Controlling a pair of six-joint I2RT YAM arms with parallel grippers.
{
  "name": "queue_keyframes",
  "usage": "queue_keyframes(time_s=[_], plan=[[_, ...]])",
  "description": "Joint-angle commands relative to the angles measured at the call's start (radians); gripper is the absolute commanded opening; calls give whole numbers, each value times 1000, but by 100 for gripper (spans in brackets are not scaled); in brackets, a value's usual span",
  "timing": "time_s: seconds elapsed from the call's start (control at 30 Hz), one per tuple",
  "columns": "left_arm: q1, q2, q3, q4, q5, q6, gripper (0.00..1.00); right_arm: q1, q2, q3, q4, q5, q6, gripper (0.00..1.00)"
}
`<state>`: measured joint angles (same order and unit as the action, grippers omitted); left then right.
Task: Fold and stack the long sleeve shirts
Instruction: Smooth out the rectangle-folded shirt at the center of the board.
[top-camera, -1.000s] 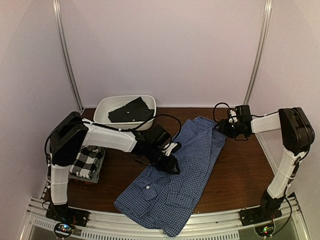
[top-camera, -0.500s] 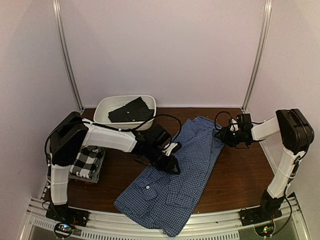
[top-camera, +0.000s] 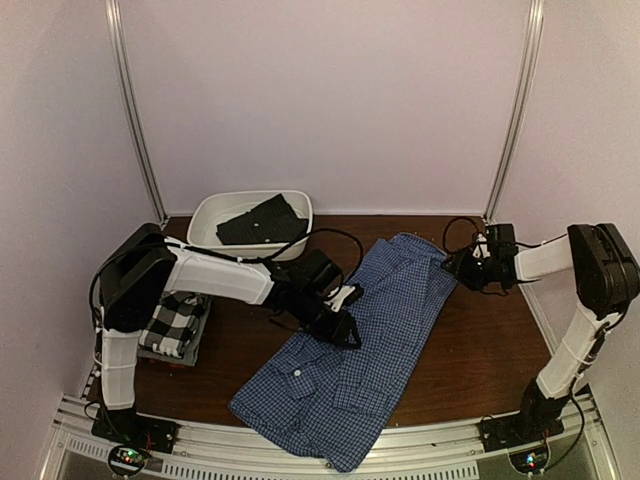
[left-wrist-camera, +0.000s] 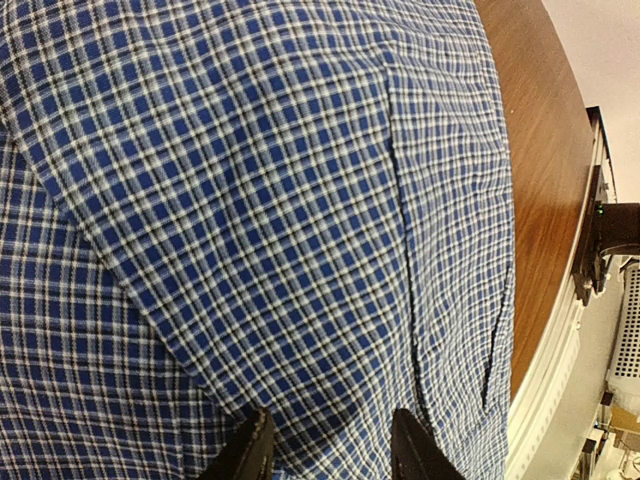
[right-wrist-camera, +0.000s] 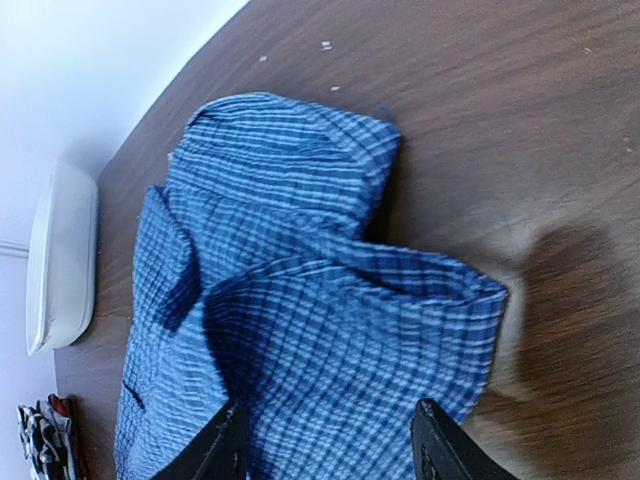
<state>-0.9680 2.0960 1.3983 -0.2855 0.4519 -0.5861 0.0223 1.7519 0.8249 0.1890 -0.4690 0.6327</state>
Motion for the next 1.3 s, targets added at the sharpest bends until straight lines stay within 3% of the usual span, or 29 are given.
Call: queue_keyframes(time_s=[0.0, 0.17, 0.33, 0.53, 0.8, 1.03, 1.27], plan=[[-1, 6, 4, 31, 13, 3, 41, 107, -98, 9, -16, 72, 23, 56], [-1, 4, 2, 32, 12, 3, 41, 230, -83, 46, 17, 73, 49, 52], [-1, 3, 4, 24, 8, 5, 41, 295, 33, 110, 66, 4, 69, 37], [-1, -5, 7, 7, -2, 11, 41, 258, 184, 197, 96, -34, 91, 29], [0, -16, 14, 1, -14, 11, 41, 170, 335, 332, 49, -41, 111, 29], [0, -9, 32, 5, -13, 12, 41, 196, 171, 243, 56, -32, 106, 35], [-1, 1, 39, 10, -7, 14, 41, 269, -100, -119, 233, -12, 219, 36]])
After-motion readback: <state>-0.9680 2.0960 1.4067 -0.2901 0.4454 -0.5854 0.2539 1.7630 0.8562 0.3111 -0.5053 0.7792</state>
